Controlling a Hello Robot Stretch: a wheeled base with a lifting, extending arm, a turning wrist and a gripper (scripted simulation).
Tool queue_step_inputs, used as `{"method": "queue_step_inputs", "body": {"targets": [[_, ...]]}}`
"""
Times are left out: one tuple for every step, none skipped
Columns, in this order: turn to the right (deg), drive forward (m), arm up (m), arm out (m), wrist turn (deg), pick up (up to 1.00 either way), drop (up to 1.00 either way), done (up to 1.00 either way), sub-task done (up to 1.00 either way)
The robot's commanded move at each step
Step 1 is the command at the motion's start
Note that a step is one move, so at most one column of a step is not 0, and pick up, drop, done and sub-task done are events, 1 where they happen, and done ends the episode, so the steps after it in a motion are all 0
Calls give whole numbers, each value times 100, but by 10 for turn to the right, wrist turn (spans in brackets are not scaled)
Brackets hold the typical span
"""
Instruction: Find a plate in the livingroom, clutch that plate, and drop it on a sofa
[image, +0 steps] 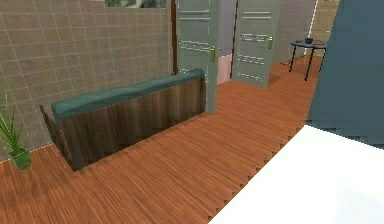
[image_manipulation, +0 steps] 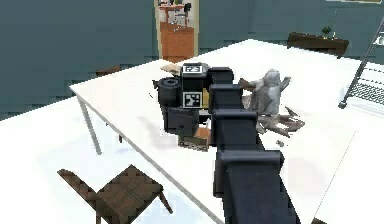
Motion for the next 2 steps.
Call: {"method": "queue_step_inputs", "body": {"targets": [[0,0,0,0,-450,0,0,0,0],[0,0,0,0,-450,0,0,0,0]]}}
